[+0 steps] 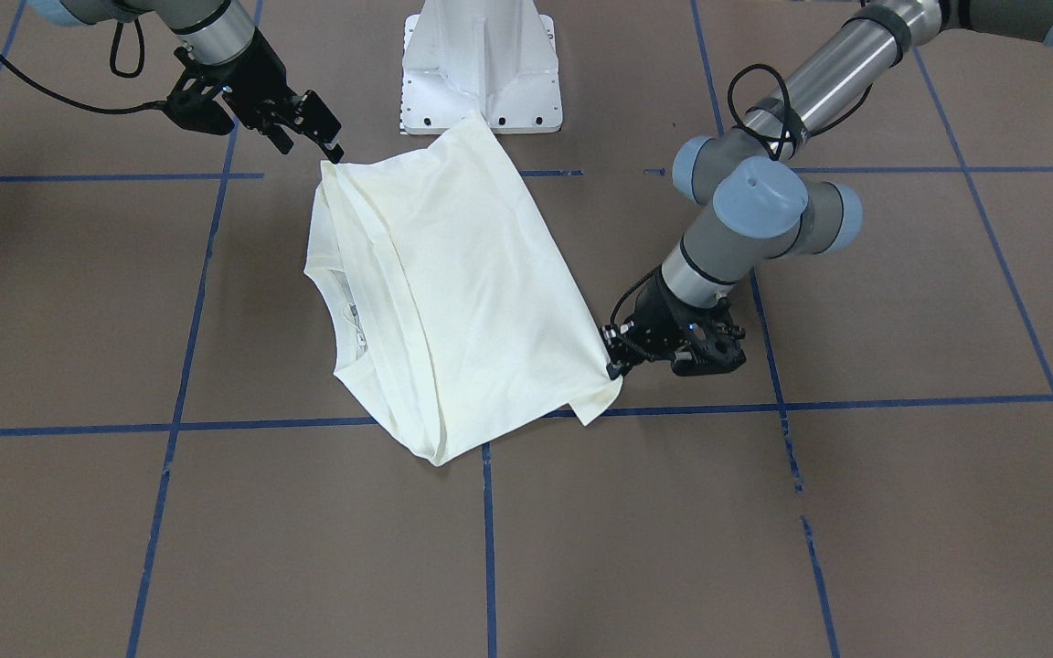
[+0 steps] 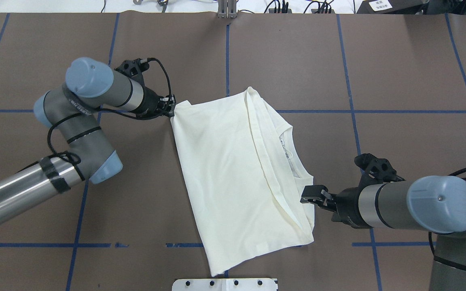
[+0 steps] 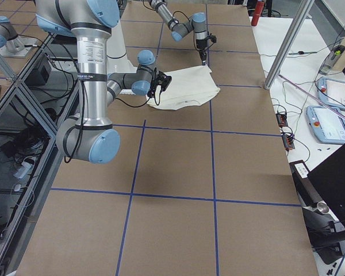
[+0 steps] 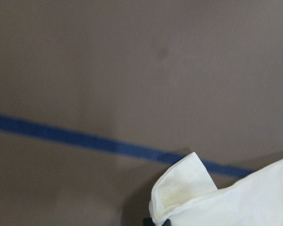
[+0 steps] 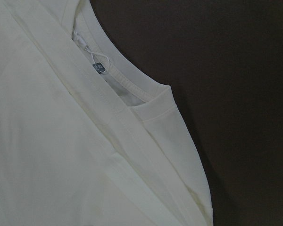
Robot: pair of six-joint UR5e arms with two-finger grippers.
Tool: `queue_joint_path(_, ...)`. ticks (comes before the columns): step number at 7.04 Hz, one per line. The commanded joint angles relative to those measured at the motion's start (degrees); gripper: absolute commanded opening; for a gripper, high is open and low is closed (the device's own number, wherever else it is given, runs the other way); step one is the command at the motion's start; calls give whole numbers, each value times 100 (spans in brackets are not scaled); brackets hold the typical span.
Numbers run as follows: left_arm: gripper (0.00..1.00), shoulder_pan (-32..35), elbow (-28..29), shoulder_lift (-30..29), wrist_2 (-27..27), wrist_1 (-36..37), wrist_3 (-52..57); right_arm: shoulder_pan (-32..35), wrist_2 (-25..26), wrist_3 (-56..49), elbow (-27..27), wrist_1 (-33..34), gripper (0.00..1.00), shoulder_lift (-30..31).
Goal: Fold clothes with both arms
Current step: 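Pull the folded shirt straight with both grippers, left toward the far side, then hold the far corner with the left gripper while the right gripper presses the near edge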
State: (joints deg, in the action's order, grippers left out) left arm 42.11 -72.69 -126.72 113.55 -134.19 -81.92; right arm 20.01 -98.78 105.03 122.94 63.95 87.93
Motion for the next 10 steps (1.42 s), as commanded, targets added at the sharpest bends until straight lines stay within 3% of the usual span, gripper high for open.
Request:
queue_joint_path(1, 0, 298, 1349, -939, -34, -570, 168, -32, 403, -569, -489, 3, 100, -354)
queue_joint_path(2, 0, 289, 2007, -1499, -270, -773, 168, -32, 403, -823, -517, 12, 100, -373)
queue_joint_path(3, 0, 289, 2318, -1766, -316, -784, 177, -32, 403, -913, -674, 64, 100, -582)
queue_joint_path(4, 0, 289, 2312, -1760, -307, -784, 177, -32, 403, -949, -945, 552, 100, -1097)
queue_joint_path(5, 16, 298, 2147, -1699, -299, -775, 186, -67, 394, -1036, -1130, 1053, 100, -1633)
queue_joint_path(7, 21, 403, 1051, -806, -255, -740, 203, -112, 359, -1712, -1491, 1549, 96, -2155)
queue_joint_path(8, 21, 404, 968, -715, -255, -731, 203, -112, 333, -1722, -1806, 1559, 92, -2453)
queue_joint_path(9, 21, 404, 968, -705, -263, -731, 194, -164, 315, -1723, -2114, 1567, 84, -2674)
queue_joint_path(10, 21, 404, 968, -705, -263, -731, 194, -216, 315, -1723, -2125, 1567, 47, -2650)
